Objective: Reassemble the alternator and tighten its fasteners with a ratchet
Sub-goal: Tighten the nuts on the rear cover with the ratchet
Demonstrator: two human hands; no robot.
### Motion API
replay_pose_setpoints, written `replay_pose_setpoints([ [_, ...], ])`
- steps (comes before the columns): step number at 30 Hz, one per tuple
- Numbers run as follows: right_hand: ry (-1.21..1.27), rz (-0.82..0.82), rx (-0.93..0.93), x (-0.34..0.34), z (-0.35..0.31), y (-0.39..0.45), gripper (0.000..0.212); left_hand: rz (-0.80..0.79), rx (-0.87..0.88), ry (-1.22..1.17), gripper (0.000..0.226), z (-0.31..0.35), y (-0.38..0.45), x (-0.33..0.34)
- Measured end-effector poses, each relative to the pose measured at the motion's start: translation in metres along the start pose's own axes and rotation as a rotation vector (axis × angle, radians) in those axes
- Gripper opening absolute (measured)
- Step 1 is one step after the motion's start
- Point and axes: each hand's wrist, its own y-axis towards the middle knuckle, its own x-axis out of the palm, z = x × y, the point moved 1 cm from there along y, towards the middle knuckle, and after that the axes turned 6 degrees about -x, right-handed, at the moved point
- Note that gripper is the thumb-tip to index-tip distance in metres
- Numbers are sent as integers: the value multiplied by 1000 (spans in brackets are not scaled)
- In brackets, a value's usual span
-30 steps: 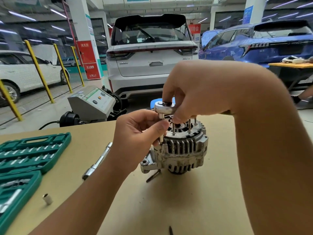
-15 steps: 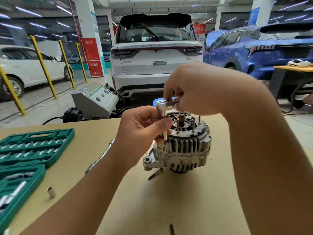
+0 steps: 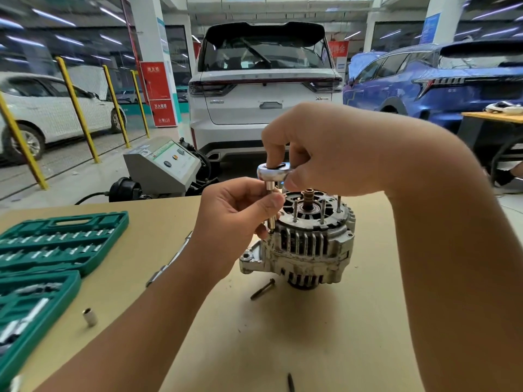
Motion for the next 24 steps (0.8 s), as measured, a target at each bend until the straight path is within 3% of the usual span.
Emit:
replay_pose_setpoints([
  [6,78,-35,1,-7,3,-8,29,-6,3,34,6,0,-1,2],
  [8,131,93,10,-12,9,-8,26,-11,6,44,7,1,-1,3],
  [10,213,330,4,-18,15,-9,25,-21,26,87,11,1,-1,3],
  [12,291,443,23,-22,18,-11,35,-44,39,133,9,2,0,2],
  [15,257,247,83,-16,18,-10,37,-93,25,174,13,3,1,-1],
  [19,270,53,66,-5,12,-5,3,-189,-16,171,20,1,3,-5],
  [24,169,-4,13,4,10,4,5,-259,-33,137,22,0,2,-5],
])
